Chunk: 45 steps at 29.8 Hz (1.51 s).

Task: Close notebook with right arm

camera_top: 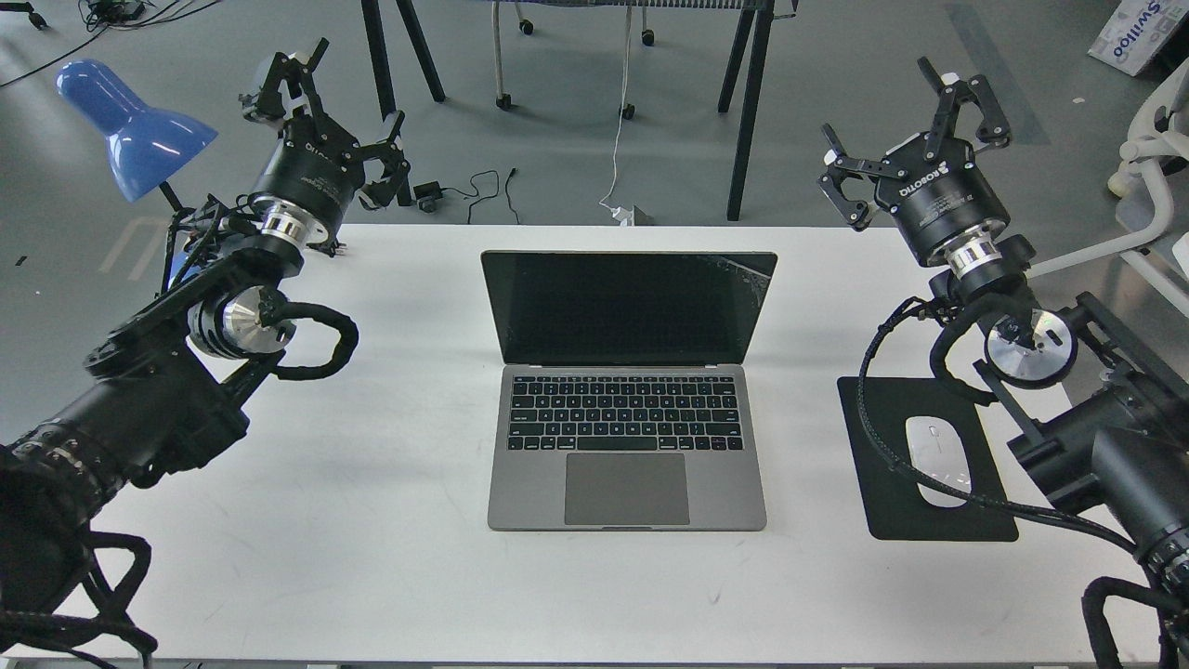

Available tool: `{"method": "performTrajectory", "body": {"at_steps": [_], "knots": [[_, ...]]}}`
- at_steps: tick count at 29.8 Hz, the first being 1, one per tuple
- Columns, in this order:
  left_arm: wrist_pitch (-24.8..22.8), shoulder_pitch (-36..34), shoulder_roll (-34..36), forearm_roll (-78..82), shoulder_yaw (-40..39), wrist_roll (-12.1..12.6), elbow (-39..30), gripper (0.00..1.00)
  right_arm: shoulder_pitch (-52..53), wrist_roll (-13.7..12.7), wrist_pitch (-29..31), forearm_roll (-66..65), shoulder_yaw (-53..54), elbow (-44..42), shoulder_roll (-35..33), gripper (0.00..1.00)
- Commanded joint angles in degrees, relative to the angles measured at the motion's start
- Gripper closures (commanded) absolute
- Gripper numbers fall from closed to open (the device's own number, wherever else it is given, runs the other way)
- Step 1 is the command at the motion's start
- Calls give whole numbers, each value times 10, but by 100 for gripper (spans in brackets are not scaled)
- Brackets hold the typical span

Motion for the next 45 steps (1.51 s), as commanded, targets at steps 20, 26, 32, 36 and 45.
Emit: {"method": "performTrajectory", "body": {"at_steps": [20,26,32,36,45], "knots": [[11,1,1,4,0,0,-3,0,208,-3,-89,-21,-207,-111,12,0],[11,1,1,4,0,0,-3,0,271,-4,-100,-21,-311,-140,40,0],[11,0,1,4,0,0,-3,0,300,-4,-109,-22,-391,-165,72,0],[11,1,1,4,0,0,-3,0,311,-8,-116,-31,-440,-167,75,0],[11,1,1,4,0,0,-3,0,312,-16,-116,-33,-495,-164,73,0]]}}
